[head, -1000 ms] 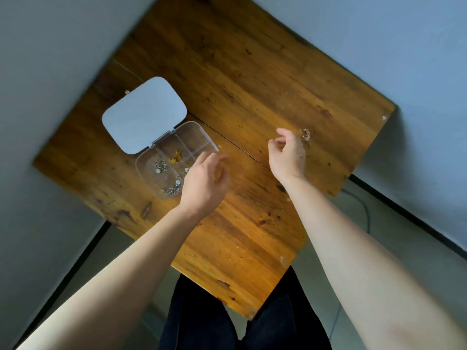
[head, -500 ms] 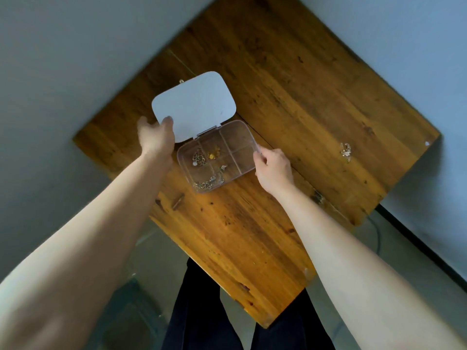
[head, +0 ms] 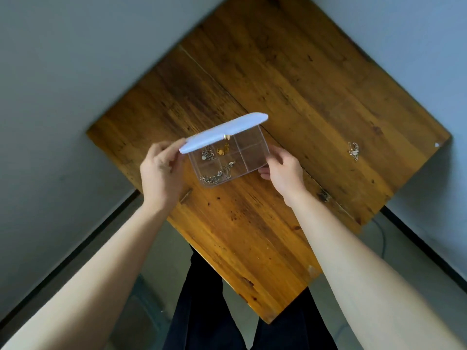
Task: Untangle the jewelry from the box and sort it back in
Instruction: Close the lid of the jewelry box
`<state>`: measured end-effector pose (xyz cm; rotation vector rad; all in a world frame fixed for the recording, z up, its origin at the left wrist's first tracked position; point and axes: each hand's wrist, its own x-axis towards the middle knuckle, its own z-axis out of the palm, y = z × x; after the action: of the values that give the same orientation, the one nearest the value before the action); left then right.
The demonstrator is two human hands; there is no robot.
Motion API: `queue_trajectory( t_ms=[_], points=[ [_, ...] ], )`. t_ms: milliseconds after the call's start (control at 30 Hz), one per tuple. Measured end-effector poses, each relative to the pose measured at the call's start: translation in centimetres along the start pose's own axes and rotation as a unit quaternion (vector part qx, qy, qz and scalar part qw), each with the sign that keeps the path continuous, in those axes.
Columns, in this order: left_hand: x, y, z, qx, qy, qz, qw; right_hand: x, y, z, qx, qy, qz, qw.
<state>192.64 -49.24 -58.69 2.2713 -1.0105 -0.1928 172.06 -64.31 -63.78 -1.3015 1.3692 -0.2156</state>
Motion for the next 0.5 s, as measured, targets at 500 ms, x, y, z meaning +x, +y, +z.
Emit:
queue_trajectory(
  t_ms=[500],
  points=[
    [-4.5, 1.2, 3.7, -0.23, -0.155, -0.351, 0.895, -1.0, -0.5, -0.1, 0.025, -0.028, 0.022, 0.999]
  ],
)
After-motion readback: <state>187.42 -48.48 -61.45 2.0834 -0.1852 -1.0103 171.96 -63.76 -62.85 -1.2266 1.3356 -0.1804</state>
